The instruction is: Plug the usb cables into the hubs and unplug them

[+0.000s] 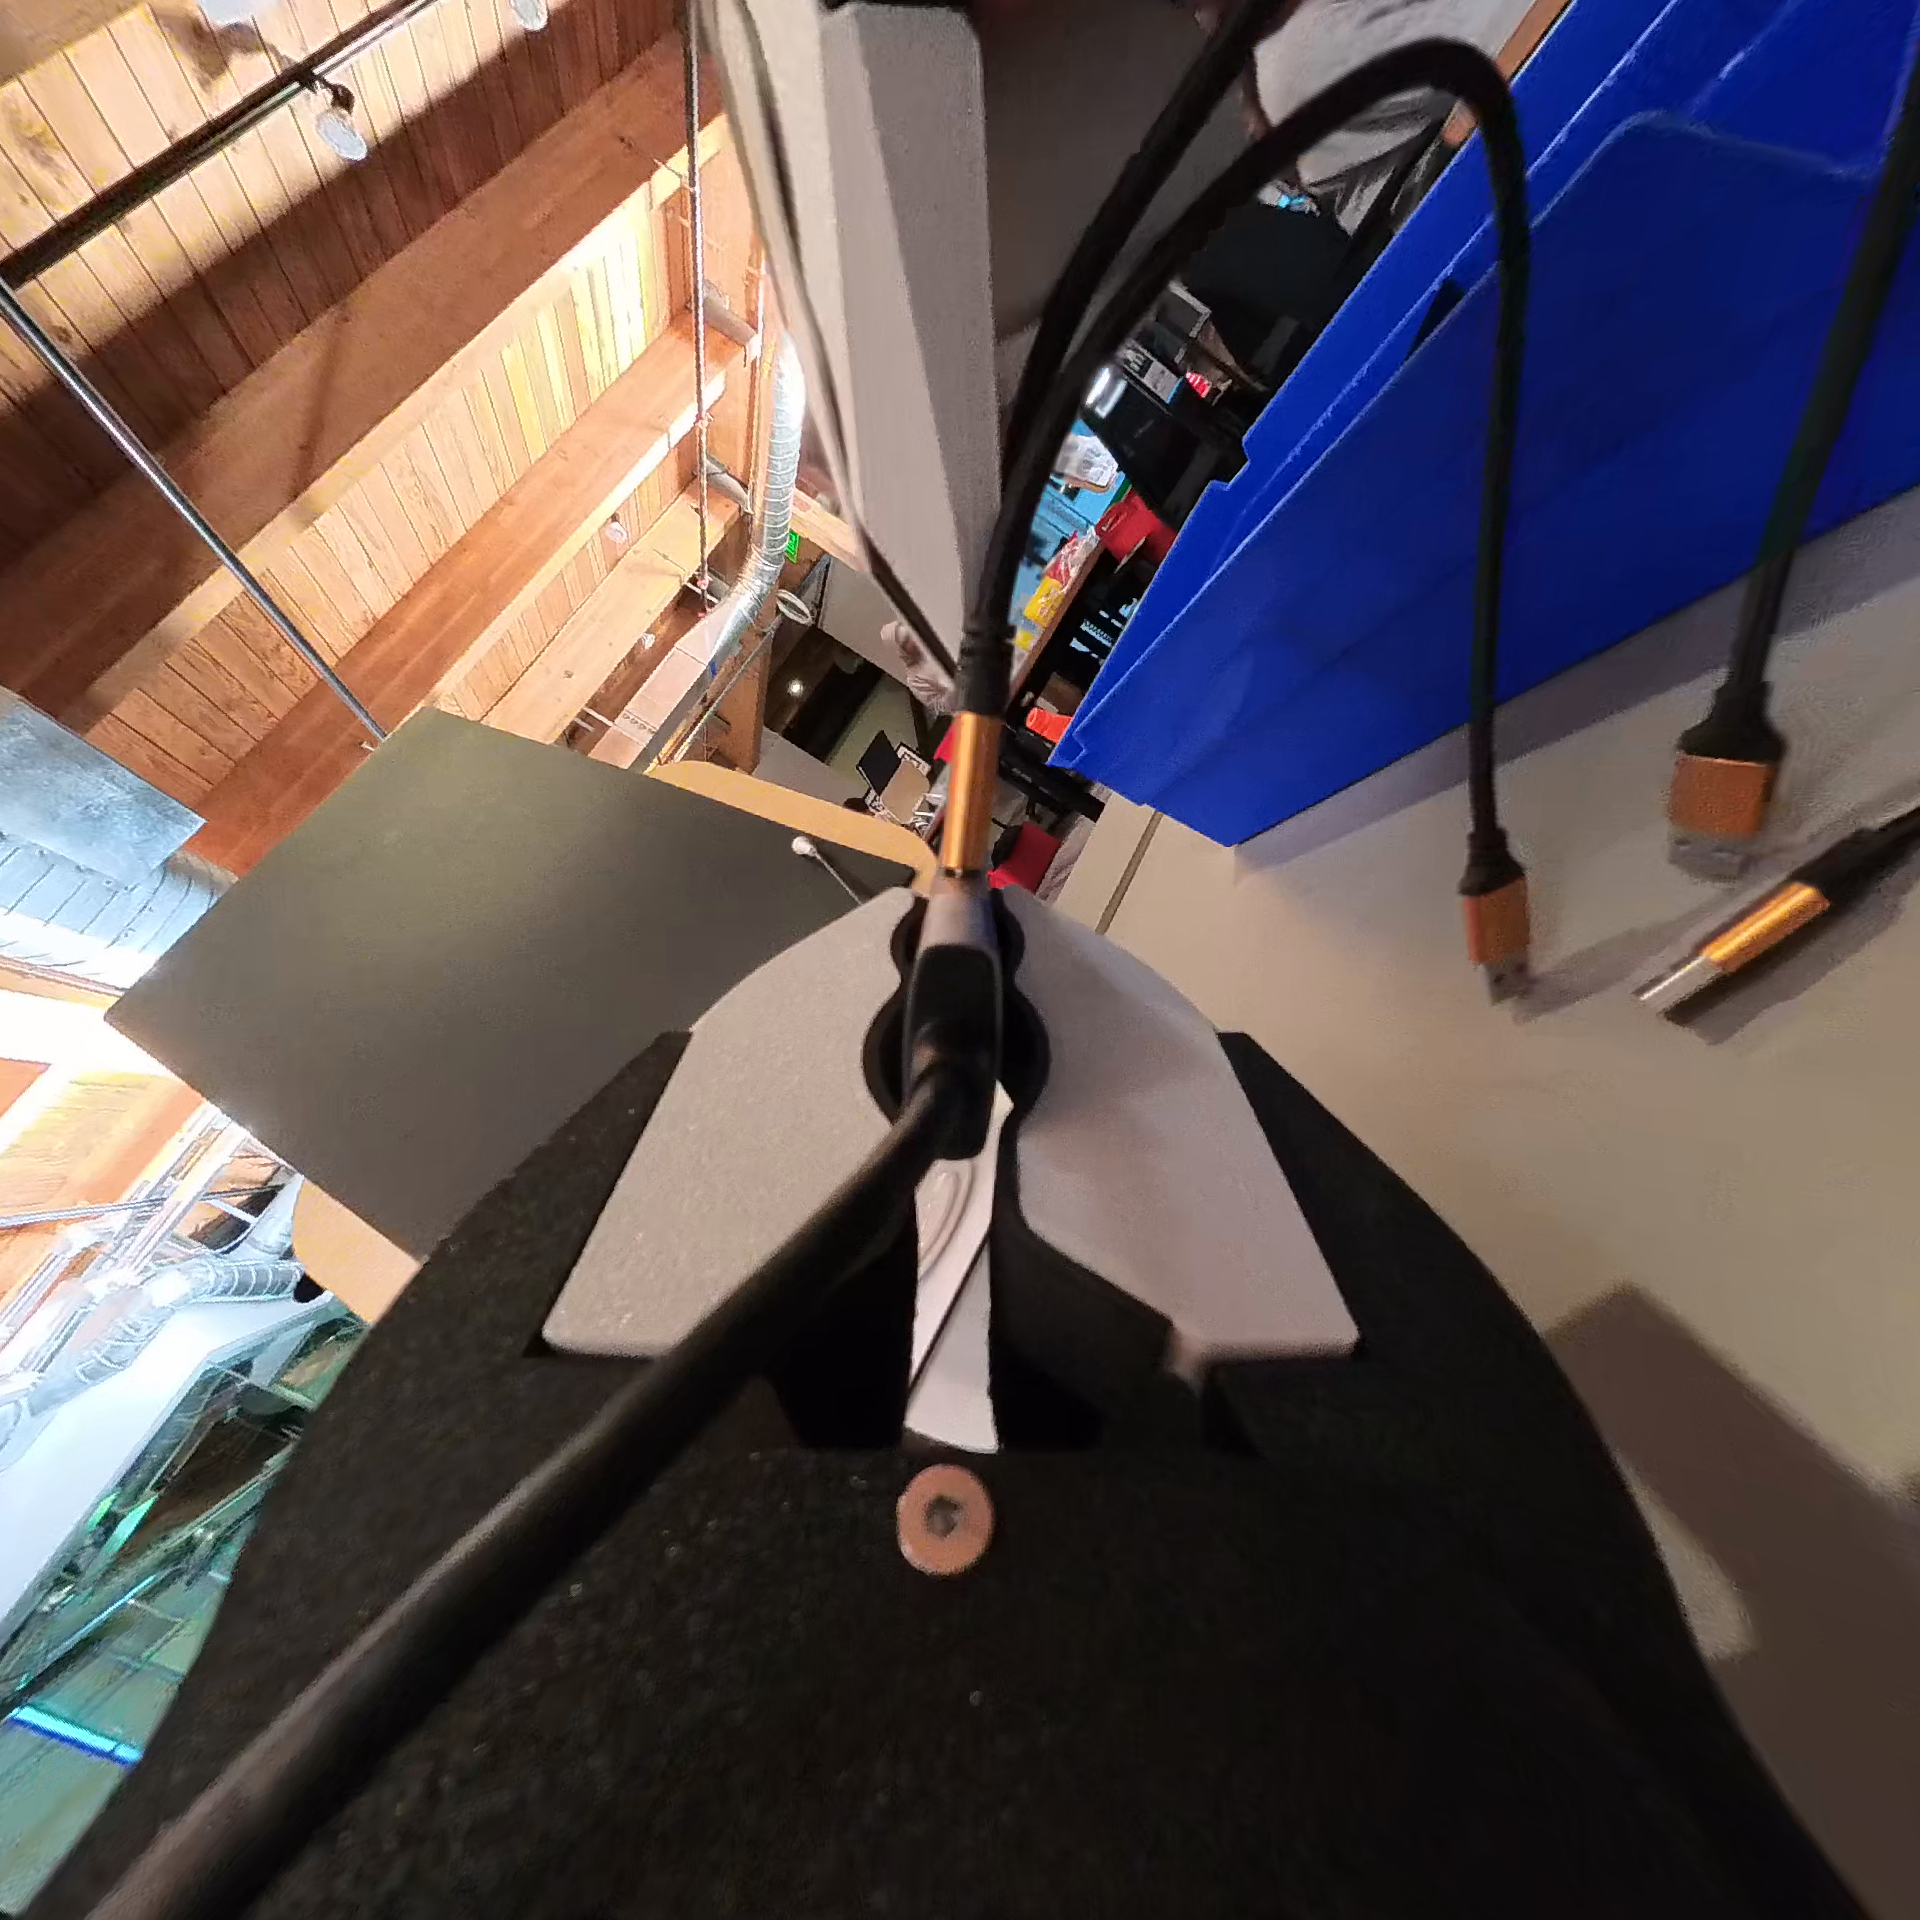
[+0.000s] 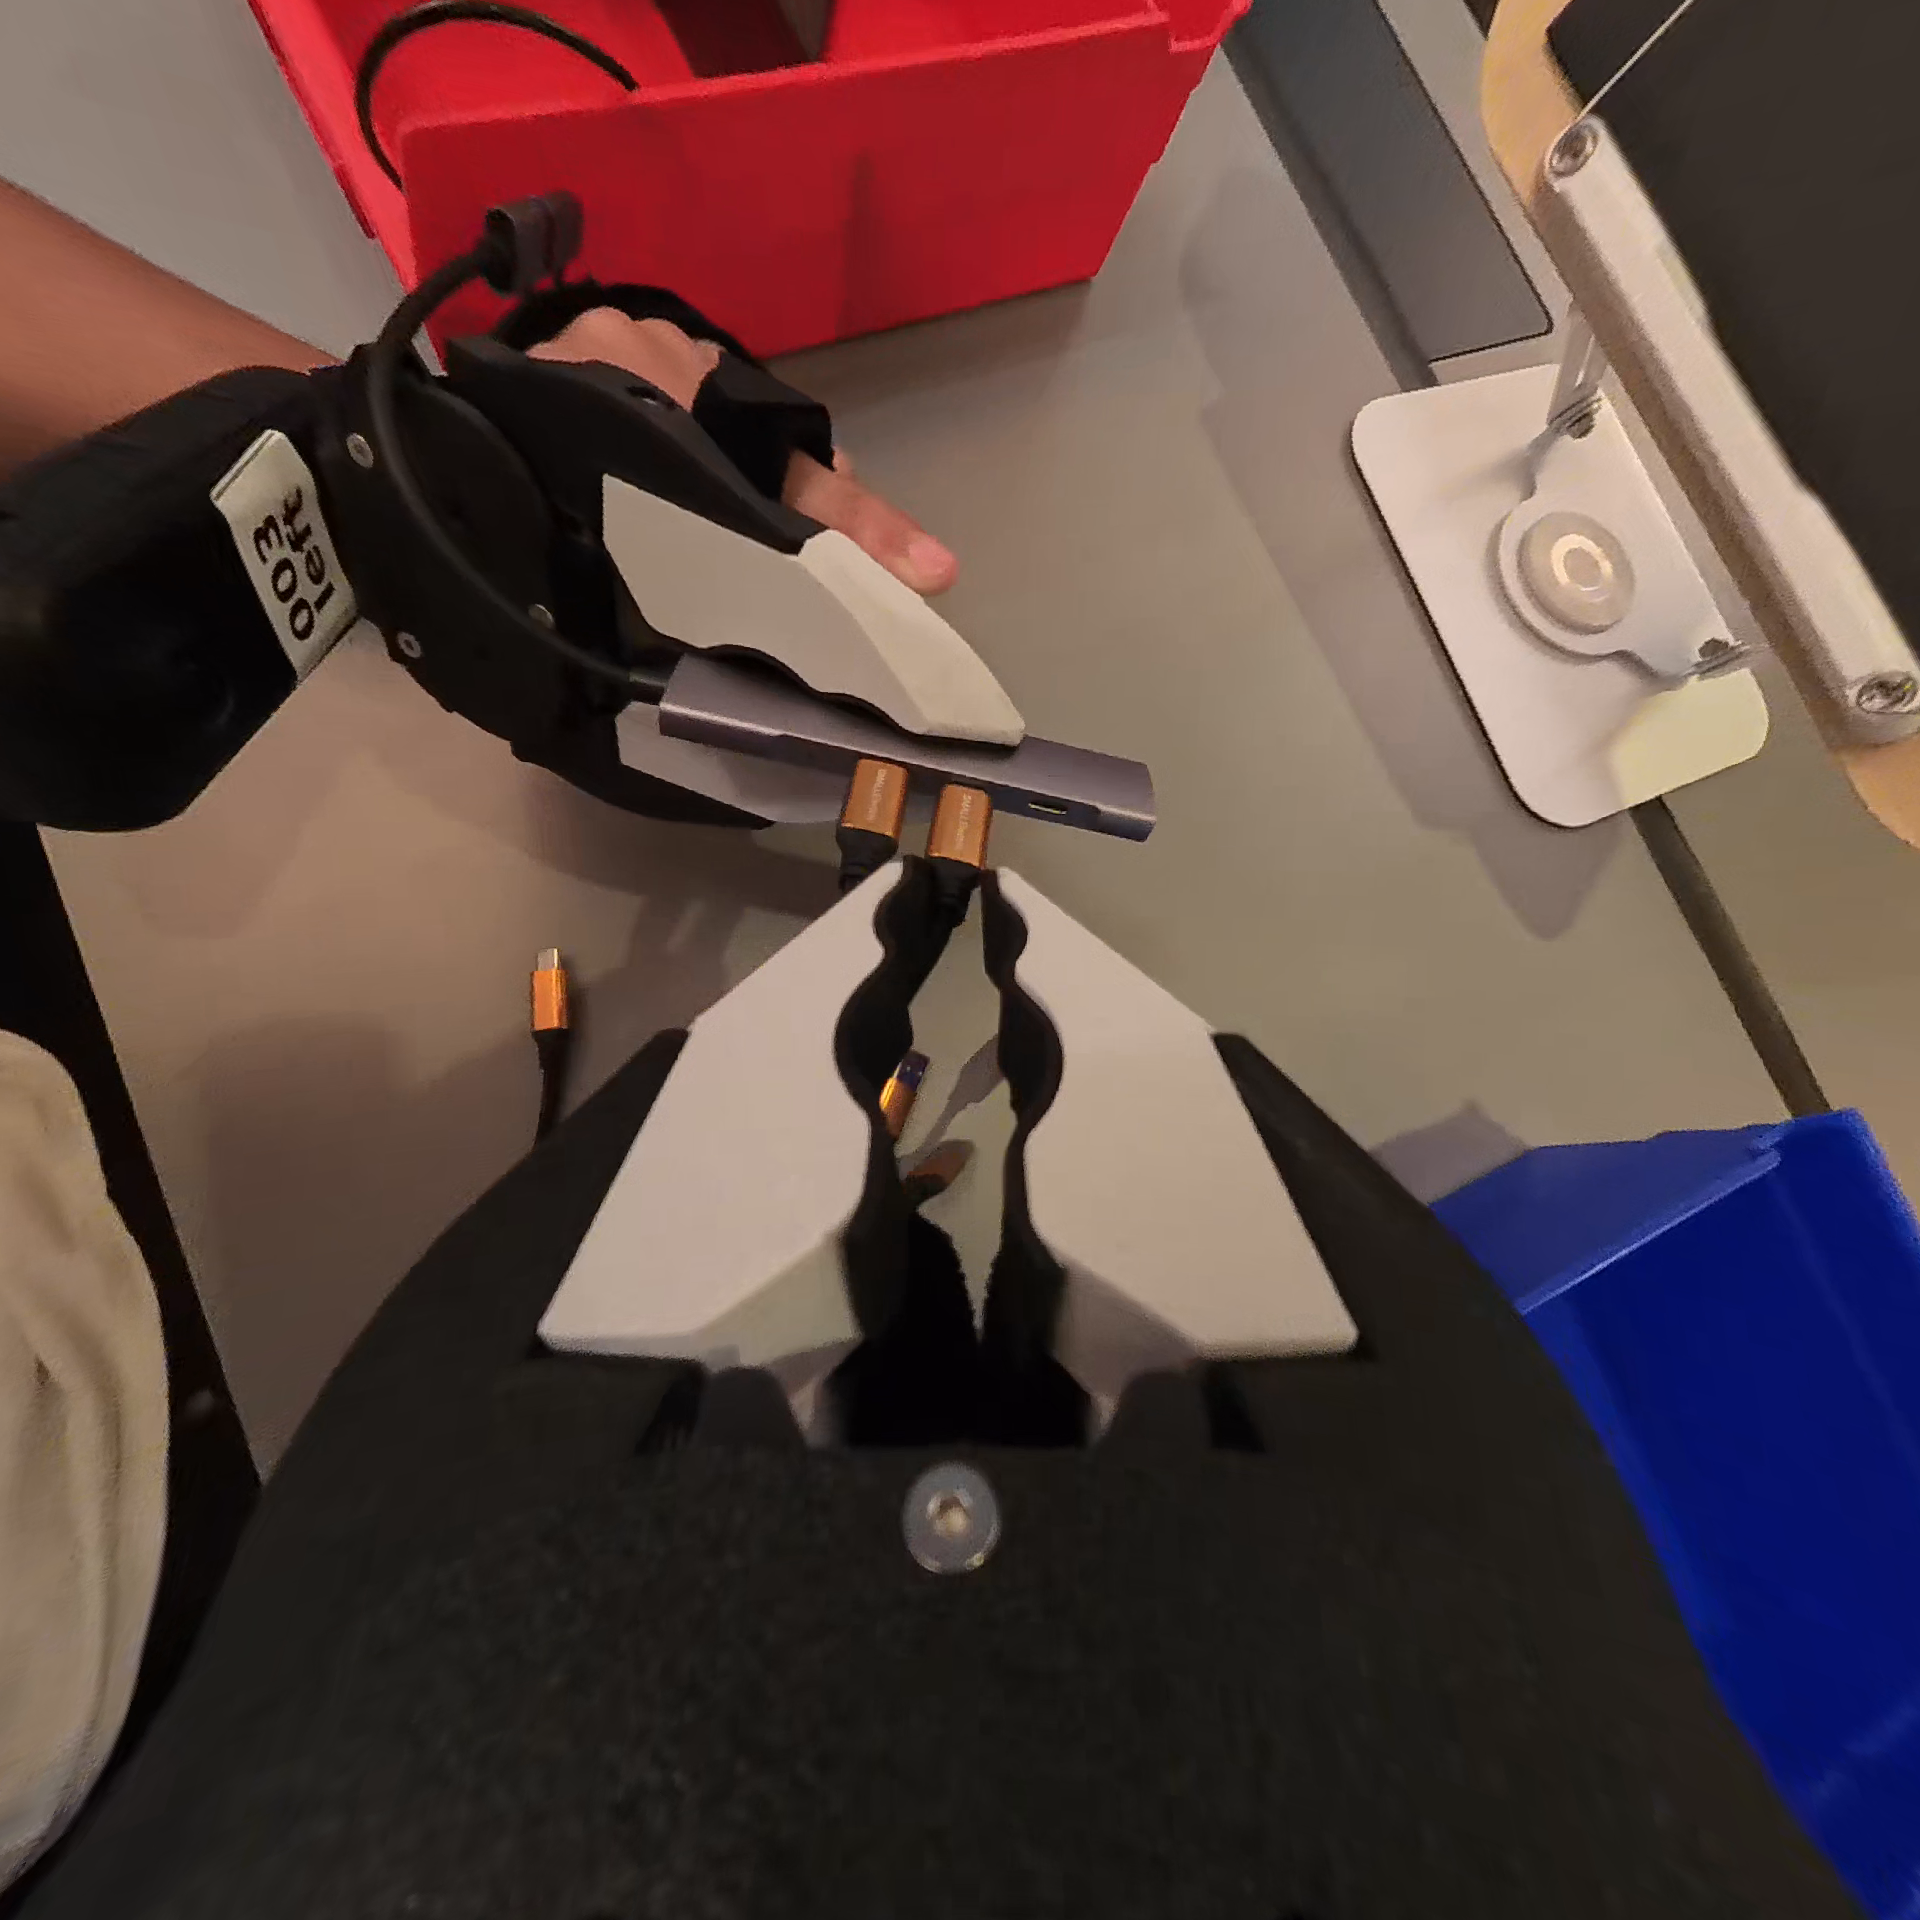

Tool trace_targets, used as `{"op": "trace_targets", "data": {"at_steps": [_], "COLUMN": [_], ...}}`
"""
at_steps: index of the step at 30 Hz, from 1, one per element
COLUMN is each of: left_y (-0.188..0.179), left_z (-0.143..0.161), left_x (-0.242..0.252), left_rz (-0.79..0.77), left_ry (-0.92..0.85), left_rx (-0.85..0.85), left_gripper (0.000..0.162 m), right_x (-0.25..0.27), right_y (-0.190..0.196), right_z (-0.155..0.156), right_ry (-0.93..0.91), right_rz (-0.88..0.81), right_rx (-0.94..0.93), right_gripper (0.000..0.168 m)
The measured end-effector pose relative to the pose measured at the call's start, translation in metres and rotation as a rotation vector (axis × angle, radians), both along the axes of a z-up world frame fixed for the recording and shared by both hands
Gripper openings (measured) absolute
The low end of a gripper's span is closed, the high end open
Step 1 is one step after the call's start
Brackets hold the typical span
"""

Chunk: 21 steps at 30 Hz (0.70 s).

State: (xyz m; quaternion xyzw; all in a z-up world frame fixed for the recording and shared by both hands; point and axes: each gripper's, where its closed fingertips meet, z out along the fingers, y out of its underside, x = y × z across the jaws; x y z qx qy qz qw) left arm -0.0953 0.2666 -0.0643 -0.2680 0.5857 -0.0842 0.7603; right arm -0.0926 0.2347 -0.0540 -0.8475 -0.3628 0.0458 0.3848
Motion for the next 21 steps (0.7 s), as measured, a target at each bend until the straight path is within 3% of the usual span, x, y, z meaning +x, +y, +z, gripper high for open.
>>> {"op": "trace_targets", "data": {"at_steps": [11, 20, 21], "left_y": [-0.016, -0.016, -0.021], "left_z": [0.002, 0.005, 0.006], "left_x": [0.000, -0.002, -0.001], "left_rz": [-0.013, 0.007, -0.023], "left_ry": [0.016, 0.001, -0.011], "left_rx": [0.113, 0.061, 0.063], "left_gripper": [0.008, 0.008, 0.008], "right_x": [-0.002, -0.006, -0.007], "right_y": [-0.011, -0.011, -0.008], "right_z": [0.008, 0.009, 0.011], "right_ry": [0.033, 0.065, 0.088], "right_rz": [0.063, 0.073, 0.067], "right_rx": [-0.078, -0.086, -0.065], "right_gripper": [0.006, 0.006, 0.000]}}
